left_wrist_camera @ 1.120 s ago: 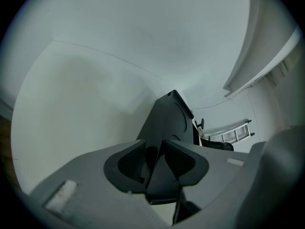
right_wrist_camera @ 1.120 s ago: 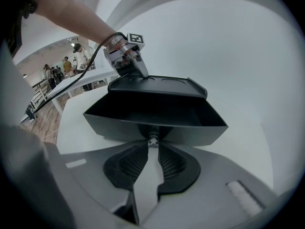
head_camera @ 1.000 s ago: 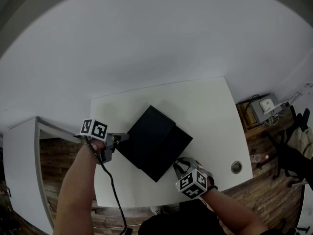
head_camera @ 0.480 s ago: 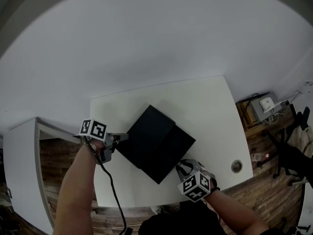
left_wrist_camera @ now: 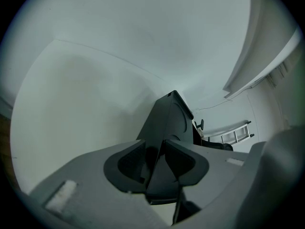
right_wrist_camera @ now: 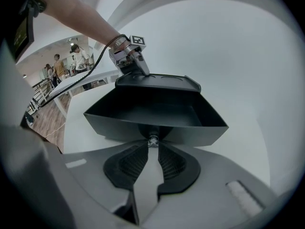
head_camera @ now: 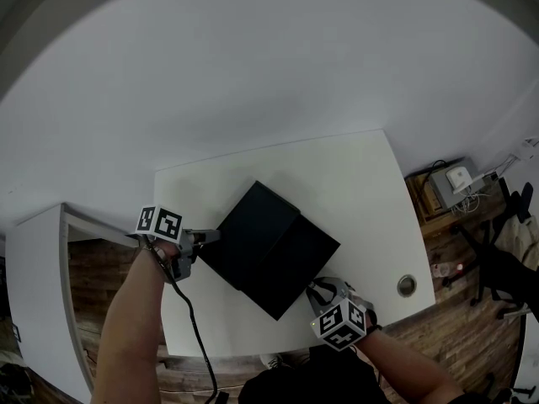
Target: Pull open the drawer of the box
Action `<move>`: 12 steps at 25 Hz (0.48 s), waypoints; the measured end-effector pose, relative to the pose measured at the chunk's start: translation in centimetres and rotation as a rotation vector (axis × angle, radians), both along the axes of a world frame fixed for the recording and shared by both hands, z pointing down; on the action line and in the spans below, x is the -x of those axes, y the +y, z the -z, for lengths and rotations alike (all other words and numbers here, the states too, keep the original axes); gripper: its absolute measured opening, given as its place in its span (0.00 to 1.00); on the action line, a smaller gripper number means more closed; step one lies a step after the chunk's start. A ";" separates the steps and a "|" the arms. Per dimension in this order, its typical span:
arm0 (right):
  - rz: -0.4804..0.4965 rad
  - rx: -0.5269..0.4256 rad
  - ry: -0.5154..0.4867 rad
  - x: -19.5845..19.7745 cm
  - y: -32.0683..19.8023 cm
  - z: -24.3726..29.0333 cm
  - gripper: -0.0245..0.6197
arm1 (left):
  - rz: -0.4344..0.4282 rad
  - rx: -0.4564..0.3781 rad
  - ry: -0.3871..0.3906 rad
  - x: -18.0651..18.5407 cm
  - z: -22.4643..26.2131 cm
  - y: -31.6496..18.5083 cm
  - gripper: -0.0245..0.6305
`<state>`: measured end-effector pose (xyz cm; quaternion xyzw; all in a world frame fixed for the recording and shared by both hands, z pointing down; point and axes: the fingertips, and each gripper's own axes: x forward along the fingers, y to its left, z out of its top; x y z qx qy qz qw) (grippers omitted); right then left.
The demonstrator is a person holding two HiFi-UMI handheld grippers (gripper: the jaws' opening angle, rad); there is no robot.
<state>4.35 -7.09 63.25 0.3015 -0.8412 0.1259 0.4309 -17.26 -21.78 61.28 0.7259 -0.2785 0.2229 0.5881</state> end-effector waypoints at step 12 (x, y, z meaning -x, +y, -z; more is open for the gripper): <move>-0.007 0.008 -0.017 0.1 0.0 -0.5 0.15 | 0.005 -0.006 -0.009 0.0 0.1 0.0 0.25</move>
